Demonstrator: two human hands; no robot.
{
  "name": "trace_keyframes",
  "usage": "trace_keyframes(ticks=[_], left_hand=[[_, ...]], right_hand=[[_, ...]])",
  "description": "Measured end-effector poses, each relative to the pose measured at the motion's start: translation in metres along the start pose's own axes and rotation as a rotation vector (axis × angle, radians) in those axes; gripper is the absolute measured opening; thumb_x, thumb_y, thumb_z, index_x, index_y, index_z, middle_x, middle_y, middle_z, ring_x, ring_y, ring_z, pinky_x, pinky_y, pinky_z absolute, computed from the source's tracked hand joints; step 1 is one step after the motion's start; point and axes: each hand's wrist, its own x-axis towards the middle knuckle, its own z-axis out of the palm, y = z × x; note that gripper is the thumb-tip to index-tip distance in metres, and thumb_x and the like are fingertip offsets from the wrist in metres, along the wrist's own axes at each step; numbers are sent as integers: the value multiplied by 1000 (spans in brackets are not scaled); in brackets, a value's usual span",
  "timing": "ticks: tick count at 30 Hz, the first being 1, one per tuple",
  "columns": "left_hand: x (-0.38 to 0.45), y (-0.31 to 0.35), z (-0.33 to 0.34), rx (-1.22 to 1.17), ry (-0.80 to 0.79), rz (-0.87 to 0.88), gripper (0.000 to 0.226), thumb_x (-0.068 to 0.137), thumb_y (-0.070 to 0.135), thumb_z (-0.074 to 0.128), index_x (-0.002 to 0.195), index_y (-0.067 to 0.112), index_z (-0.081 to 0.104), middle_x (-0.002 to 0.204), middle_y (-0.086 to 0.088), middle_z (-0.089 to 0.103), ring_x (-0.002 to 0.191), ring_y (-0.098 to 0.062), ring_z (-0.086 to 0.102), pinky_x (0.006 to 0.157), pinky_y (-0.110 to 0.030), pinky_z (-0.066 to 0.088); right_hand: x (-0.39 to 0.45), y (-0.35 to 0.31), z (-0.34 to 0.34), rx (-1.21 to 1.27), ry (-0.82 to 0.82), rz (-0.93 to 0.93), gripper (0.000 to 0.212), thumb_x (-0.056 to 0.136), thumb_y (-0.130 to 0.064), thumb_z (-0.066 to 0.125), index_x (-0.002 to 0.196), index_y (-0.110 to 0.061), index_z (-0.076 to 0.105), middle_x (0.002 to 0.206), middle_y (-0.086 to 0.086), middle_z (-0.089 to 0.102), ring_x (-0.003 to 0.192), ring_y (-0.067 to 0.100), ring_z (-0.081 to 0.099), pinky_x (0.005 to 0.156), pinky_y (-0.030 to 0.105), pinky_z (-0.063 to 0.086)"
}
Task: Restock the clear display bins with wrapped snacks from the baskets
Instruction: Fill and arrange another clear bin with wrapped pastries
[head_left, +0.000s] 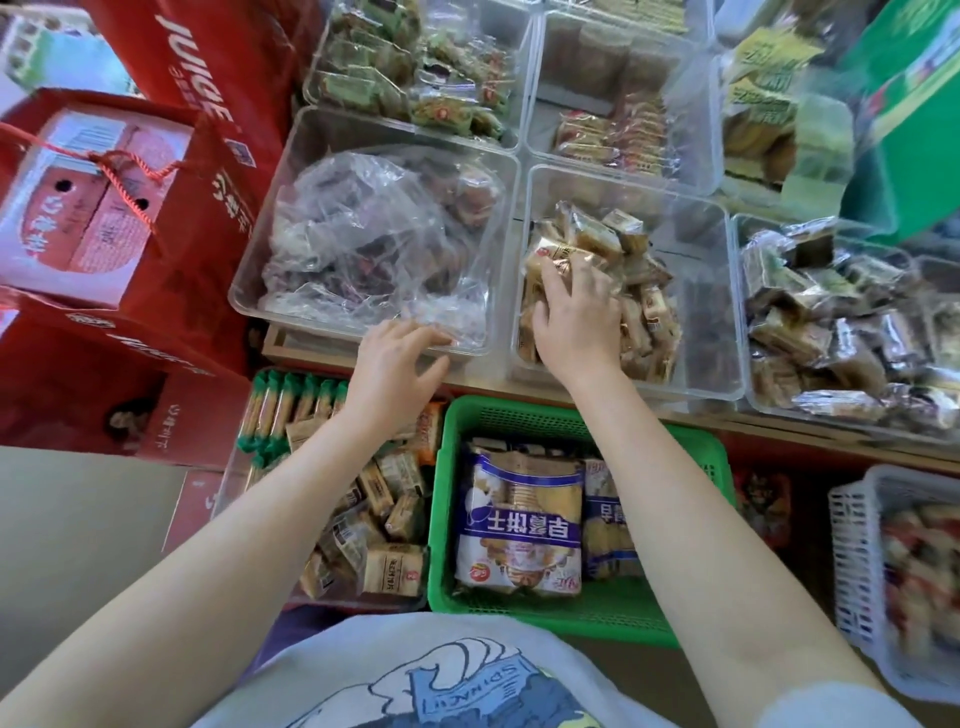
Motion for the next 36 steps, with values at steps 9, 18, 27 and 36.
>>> trace_keyframes(ticks=[9,18,27,36], left_hand=[[-3,3,4,-3,-6,-38,25,91,24,61,116,23,66,115,5,66,115,-23,51,108,-40,29],[-4,1,2,2,-36,-27,29,90,21,61,119,24,65,117,5,63,117,-22,48,110,-40,27],[-5,1,-4,22,-74,16,37,91,21,59,128,21,61,127,1,59,122,-21,44,110,-35,27],[-82,-67,-7,121,-1,-398,25,90,15,60,113,8,66,112,-11,60,108,-32,53,79,-37,46]], right_hand=[[19,14,13,-140,-40,-80,58,102,-54,25,157,-39,13,168,6,0,152,39,-1,117,67,14],[28,36,13,-225,-97,61,92,87,-78,39,158,-39,-5,165,8,-19,149,44,-18,116,66,-2],[17,30,-2,-28,57,297,71,95,-42,49,156,-17,23,166,19,2,152,42,-2,120,63,7],[-96,-85,44,542,257,-307,25,91,-16,45,92,-8,68,85,3,63,68,17,56,58,28,47]])
